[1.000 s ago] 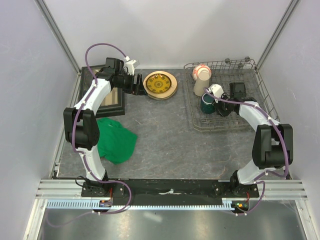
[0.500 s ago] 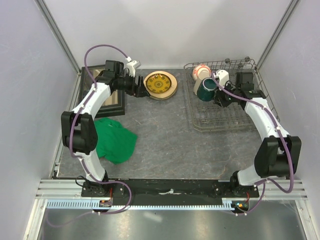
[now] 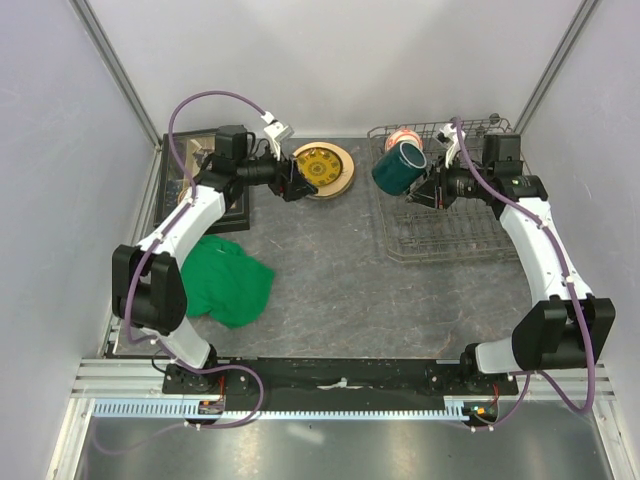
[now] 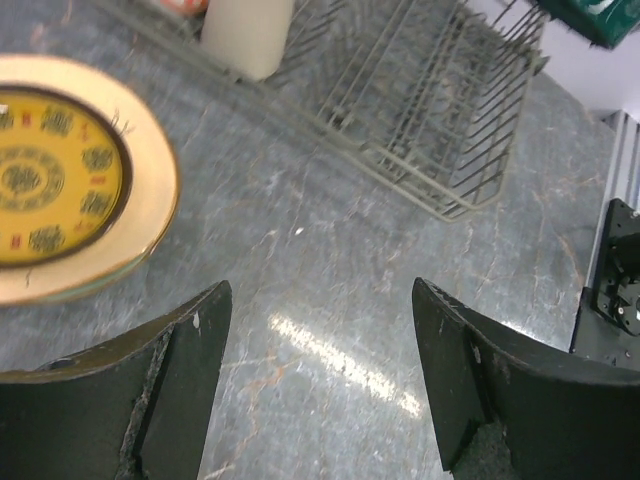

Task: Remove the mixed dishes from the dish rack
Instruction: Place the cup at the center of the board.

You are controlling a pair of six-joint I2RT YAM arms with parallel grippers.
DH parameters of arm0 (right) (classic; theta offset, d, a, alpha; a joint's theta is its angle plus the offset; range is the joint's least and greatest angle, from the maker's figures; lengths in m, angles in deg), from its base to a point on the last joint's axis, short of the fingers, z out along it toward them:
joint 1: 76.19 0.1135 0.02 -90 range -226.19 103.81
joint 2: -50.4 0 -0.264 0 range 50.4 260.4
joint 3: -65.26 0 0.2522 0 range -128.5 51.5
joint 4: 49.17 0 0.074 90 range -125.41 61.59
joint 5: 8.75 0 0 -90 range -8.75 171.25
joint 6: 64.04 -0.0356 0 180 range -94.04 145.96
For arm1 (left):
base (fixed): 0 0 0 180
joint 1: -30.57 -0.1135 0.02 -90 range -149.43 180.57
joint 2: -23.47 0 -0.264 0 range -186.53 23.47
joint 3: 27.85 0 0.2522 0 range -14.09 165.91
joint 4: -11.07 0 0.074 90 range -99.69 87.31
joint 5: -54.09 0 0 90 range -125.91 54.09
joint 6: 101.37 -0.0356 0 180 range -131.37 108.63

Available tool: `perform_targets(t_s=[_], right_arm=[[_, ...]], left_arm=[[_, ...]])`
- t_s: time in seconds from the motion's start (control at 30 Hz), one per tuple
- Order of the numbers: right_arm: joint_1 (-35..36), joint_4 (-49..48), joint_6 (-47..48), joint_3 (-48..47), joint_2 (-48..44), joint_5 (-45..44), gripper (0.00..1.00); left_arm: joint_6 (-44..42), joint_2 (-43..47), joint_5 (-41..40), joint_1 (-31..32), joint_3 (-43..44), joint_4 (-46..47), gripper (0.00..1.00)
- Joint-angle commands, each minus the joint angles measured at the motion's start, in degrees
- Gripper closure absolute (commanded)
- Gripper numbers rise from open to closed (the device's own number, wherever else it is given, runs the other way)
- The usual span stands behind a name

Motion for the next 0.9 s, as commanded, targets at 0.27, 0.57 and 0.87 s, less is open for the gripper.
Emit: perform_targets(t_s=[0.27, 0.57, 0.87], right_arm=[[0.1, -20.3, -23.6, 2.2, -3.7, 24.9, 1.0], [3.0, -33.3, -32.7, 5.8, -4.2, 25.5, 1.0], [7.0, -61.8, -54.7, 12.8, -4.7, 23.5, 1.0]], left_arm=[[15.1, 6.5, 0.6, 8.2, -4.6, 24.2, 0.2], [25.3, 5.6, -4.6, 13.0, -2.9, 31.8, 0.2], [30.1, 6.4, -8.0, 13.0, -3.9, 34.3, 0.2]])
